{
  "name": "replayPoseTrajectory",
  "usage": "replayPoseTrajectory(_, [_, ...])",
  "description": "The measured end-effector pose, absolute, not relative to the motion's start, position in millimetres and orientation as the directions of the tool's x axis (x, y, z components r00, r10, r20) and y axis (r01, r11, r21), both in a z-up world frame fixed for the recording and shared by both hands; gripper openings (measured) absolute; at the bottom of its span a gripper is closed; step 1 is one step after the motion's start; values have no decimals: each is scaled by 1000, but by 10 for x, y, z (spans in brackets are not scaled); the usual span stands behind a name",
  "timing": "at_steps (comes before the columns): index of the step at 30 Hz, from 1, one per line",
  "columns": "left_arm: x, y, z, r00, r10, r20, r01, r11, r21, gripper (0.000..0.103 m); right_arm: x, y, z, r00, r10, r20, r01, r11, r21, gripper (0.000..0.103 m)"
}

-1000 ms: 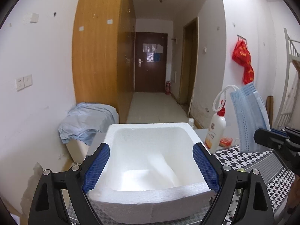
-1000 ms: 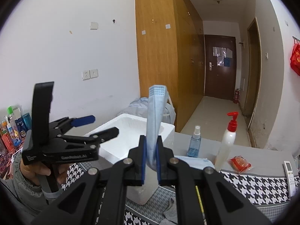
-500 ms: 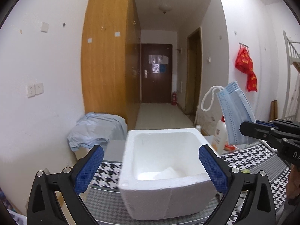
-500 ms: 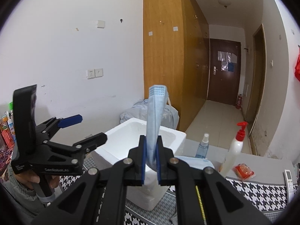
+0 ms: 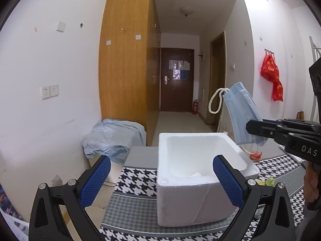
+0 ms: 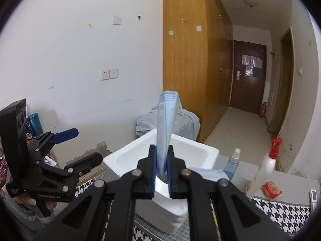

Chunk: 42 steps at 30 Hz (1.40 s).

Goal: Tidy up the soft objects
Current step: 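Lower the blue mask into the box and open the right gripper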

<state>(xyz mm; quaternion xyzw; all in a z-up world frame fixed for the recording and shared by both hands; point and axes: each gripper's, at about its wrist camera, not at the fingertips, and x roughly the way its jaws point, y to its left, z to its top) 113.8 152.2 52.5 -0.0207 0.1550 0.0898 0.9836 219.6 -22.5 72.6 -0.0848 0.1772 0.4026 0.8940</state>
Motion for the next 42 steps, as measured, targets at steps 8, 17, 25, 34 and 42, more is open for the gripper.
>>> replayPoseTrajectory(8, [1016, 1611, 513, 932, 199, -304, -217, 976, -28, 102, 2290, -113, 668, 584, 694, -421, -759, 651, 19, 12])
replayPoseTrajectory(17, [1008, 1675, 474, 932, 202, -300, -232, 970, -66, 102, 2503, 22, 531, 563, 686, -461, -758, 651, 44, 12])
replayPoseTrajectory(25, [1019, 1709, 445, 929, 207, -308, -239, 968, -72, 102, 2558, 118, 415, 569, 649, -505, -739, 673, 31, 72])
replayPoseTrajectory(34, [1031, 1701, 447, 925, 209, -317, -239, 969, -60, 102, 2484, 120, 428, 570, 641, -514, -744, 668, 8, 82])
replayPoseTrajectory(42, [1043, 1630, 468, 927, 192, -321, -222, 973, -60, 102, 2373, -27, 534, 596, 649, -472, -735, 678, 5, 102])
